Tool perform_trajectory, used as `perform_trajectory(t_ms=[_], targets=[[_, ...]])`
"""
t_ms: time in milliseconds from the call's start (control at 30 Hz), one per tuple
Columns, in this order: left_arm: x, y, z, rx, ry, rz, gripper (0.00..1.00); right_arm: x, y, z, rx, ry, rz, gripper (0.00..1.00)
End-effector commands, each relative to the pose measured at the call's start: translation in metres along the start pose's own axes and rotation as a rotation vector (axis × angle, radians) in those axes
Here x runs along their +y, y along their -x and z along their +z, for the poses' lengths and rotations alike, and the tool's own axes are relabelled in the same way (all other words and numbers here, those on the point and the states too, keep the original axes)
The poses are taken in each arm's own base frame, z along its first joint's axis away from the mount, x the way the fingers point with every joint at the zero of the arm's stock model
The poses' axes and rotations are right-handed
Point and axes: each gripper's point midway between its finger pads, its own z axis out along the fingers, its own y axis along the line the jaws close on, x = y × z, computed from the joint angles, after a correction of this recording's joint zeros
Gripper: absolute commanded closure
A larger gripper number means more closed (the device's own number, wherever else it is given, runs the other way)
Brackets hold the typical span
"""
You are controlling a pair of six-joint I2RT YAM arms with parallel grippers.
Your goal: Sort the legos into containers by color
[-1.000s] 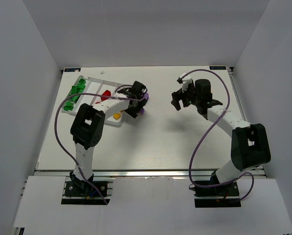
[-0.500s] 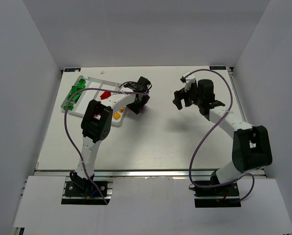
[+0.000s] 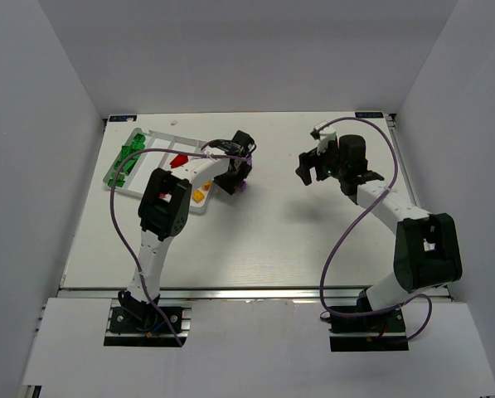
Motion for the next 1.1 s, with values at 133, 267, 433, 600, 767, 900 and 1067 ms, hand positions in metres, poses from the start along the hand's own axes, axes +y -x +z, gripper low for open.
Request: perform_trajectory(t_ms=[133, 267, 433, 600, 767, 900, 1067], targets=[[0.024, -0.003, 0.011, 0.029, 0.097, 0.053, 0.37, -0.003, 0.031, -0.009, -0.092, -0.003, 0.001, 0.11], [0.029, -0.005, 0.011, 0.042, 0.111, 0.074, 0.42, 0.0, 0.035, -0.013, -0.102, 0.006, 0.013, 0.11], [0.03, -0.009, 0.006, 0.07, 0.09, 0.105, 0.53, 0.005, 0.036, -0.018, -0.106, 0.021, 0.016, 0.11], [0.005, -0.015, -0.027, 0.107, -0.066, 0.186, 0.77, 0.018, 0.034, -0.024, -0.098, 0.092, -0.015, 0.11], [-0.026, -0.029, -0.078, 0.15, -0.315, 0.303, 0.88, 0.051, 0.037, -0.037, -0.109, 0.292, -0.125, 0.17], [-0.021, -0.02, -0.118, 0.122, -0.438, 0.406, 0.9, 0.074, 0.036, -0.047, -0.109, 0.435, -0.175, 0.33], [0.005, 0.023, -0.141, 0.029, -0.453, 0.483, 0.89, 0.09, 0.036, -0.054, -0.118, 0.553, -0.185, 0.77]])
